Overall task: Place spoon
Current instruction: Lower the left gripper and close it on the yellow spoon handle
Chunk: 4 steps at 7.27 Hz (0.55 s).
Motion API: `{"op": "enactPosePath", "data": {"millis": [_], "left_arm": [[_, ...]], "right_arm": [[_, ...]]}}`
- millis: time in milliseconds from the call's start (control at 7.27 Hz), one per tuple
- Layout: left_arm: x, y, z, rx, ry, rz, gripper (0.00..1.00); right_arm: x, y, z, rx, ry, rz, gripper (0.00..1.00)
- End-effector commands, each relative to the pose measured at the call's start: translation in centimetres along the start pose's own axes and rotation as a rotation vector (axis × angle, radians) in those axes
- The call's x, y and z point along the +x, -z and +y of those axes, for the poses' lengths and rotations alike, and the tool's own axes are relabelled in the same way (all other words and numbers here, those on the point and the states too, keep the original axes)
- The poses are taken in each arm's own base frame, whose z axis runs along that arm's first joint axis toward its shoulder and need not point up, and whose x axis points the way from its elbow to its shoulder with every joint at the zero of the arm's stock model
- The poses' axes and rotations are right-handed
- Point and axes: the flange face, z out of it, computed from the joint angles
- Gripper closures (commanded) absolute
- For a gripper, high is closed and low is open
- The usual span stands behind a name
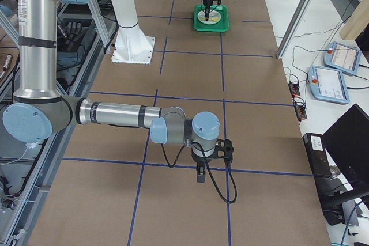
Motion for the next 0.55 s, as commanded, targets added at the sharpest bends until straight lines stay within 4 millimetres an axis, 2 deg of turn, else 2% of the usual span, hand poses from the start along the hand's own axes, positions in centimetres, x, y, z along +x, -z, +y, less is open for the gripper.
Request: {"op": "enactPosePath", "data": {"millis": [0,275,412], "left_arm": [[-0.02,-0.10,0.01,-0.001,0.000,-0.001,0.56],[-0.02,-0.10,0.01,-0.001,0.003,-0.001,0.56],[0.06,-0.06,-0.03,0.000,0.008,0.000,0.67]], "right_arm": [[-0.03,0.03,-0.05,0.000,0.000,0.000,0.00],[-0.03,0.03,-0.05,0.000,0.000,0.000,0.00],[0.01,-0.01,0.02,0.000,0.000,0.000,0.00]]}}
